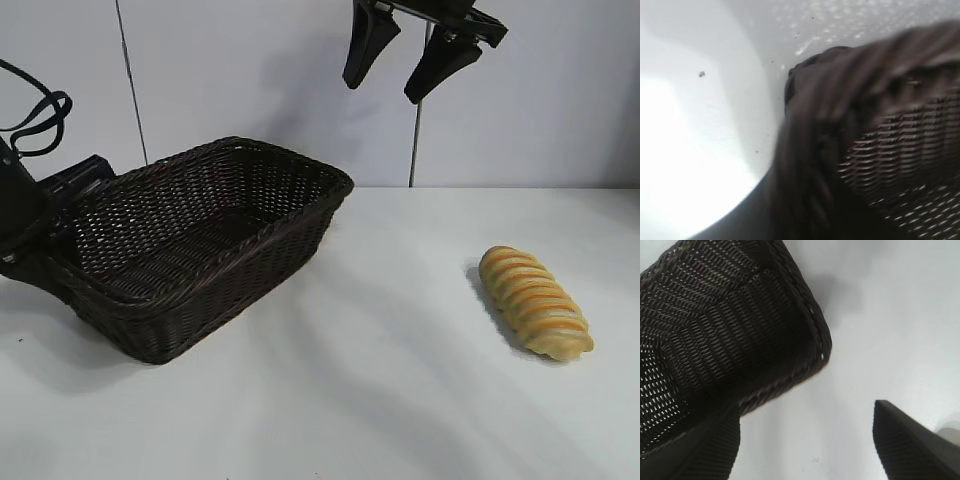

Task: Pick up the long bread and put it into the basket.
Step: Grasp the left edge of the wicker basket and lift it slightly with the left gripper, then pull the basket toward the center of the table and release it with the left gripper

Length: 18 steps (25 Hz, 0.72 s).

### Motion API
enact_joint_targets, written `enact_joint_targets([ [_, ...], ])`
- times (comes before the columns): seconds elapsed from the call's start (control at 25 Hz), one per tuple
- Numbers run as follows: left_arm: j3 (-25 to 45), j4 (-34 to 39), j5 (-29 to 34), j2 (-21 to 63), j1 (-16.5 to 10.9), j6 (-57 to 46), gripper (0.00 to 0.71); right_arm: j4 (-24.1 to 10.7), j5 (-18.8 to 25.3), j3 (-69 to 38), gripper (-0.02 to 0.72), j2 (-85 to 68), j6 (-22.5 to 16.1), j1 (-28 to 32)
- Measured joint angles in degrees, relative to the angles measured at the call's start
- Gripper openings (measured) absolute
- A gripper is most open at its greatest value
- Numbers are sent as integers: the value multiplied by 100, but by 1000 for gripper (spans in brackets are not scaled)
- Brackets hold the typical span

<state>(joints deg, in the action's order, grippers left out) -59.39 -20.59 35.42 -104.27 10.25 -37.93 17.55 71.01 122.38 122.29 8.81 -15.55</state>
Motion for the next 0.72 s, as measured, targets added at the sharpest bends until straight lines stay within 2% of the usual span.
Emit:
enact_joint_targets([
  [0.36, -7, -41, 461, 601, -377, 345, 103, 5, 0, 0, 536, 0, 0, 0],
  [0.72, -543, -191, 1158, 551, -398, 1656, 102, 27, 0, 0, 536, 0, 0, 0],
])
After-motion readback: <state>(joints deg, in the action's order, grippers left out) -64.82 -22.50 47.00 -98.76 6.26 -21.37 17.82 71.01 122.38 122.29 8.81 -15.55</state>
